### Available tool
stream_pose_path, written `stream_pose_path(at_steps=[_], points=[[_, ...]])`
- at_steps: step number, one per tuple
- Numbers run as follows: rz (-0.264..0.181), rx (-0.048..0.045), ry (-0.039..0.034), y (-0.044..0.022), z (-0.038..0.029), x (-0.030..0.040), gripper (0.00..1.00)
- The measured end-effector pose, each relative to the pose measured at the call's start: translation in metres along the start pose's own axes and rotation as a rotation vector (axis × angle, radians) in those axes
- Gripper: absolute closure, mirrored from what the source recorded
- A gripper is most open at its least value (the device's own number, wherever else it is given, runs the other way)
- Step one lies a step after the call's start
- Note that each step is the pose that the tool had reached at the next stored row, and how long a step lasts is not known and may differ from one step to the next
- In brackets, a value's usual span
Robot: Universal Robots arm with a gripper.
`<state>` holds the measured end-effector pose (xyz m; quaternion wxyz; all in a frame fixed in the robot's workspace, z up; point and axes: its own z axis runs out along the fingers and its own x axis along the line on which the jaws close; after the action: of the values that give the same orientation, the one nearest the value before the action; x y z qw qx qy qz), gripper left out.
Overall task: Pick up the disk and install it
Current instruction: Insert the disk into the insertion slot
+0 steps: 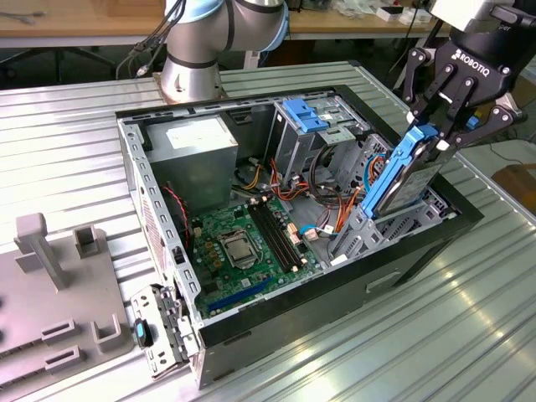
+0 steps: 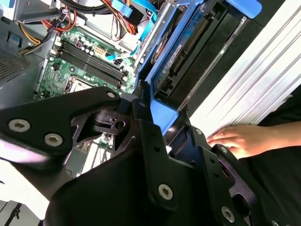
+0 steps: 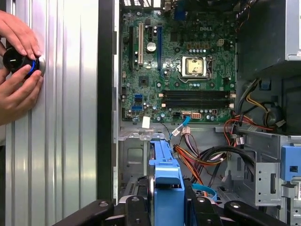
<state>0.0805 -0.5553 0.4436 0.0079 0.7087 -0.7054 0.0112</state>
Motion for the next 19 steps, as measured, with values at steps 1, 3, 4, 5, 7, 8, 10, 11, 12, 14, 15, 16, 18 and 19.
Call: stream_pose_path(at_steps=[1,3,4,5,7,8,10,11,12,14,15,16,18,19], points=[[0.000,0.0043,-0.0036,0.0001,0.0000,0.0000,0.63],[0.000,0.0113,-0.0089,0.0001,0.0000,0.0002,0.63],[0.000,0.0158,-0.0124,0.0001,0.0000,0.0003,0.63],[0.000,0.0207,-0.0159,0.0001,0.0000,0.0005,0.63],[0.000,0.0240,-0.0177,0.0000,0.0000,0.0005,0.63],[0.000,0.0244,-0.0181,0.0001,0.0001,0.0005,0.63],[0.000,0.0245,-0.0180,0.0001,0.0000,0.0006,0.63],[0.000,0.0246,-0.0181,0.0001,0.0000,0.0006,0.63],[0.000,0.0246,-0.0181,0.0001,0.0000,0.0006,0.63],[0.000,0.0246,-0.0180,0.0001,0.0003,0.0006,0.63],[0.000,0.0246,-0.0181,0.0001,0.0007,0.0005,0.63],[0.000,0.0246,-0.0181,0.0001,0.0010,0.0005,0.63],[0.000,0.0246,-0.0180,0.0001,0.0016,0.0006,0.63],[0.000,0.0246,-0.0181,0.0001,0.0018,0.0006,0.63]])
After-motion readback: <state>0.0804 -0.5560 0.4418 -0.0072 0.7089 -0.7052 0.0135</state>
